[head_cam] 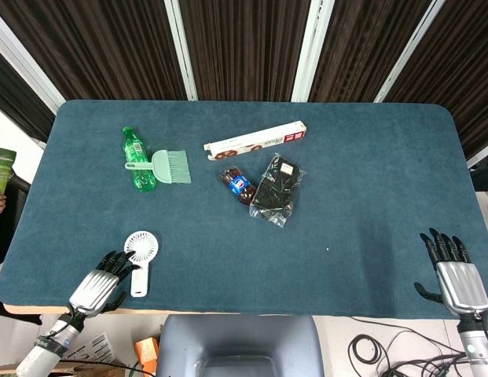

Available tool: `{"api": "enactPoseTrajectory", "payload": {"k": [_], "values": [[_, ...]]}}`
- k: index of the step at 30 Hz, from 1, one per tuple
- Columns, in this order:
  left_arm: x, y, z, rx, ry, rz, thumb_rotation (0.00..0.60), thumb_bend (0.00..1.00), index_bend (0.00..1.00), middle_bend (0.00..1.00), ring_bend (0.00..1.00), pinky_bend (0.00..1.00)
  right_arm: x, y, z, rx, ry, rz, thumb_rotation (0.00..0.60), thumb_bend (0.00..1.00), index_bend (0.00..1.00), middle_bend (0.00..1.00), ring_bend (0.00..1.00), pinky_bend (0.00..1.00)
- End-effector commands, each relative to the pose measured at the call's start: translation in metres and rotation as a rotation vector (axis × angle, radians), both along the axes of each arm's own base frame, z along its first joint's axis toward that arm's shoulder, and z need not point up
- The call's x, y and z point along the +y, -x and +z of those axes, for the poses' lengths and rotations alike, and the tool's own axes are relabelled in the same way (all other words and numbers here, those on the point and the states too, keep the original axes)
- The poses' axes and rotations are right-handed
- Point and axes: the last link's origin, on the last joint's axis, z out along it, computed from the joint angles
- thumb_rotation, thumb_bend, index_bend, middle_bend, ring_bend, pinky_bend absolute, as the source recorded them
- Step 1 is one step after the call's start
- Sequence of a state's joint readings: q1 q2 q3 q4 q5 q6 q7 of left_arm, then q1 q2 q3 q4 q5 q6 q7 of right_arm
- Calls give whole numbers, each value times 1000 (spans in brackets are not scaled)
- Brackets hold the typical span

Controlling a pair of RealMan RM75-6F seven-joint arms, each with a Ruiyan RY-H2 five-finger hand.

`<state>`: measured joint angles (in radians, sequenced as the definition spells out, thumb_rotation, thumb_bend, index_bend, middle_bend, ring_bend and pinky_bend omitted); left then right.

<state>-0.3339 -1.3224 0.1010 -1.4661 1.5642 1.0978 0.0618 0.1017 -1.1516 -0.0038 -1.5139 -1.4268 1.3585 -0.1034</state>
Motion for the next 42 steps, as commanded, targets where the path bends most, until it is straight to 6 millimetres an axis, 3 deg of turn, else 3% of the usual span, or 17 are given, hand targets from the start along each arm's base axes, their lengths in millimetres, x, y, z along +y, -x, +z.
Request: {"api": "enactPoseTrajectory", "payload": {"k": [1,42], "values": [[0,0,-1,2,3,1,600,460,232,0,0,40,0,0,0,1,-1,0,600,142,0,0,0,0],[4,3,-9,28,34,27,600,460,232,0,0,40,1,2,0,8,-2,-6,600,142,0,0,0,0]]}}
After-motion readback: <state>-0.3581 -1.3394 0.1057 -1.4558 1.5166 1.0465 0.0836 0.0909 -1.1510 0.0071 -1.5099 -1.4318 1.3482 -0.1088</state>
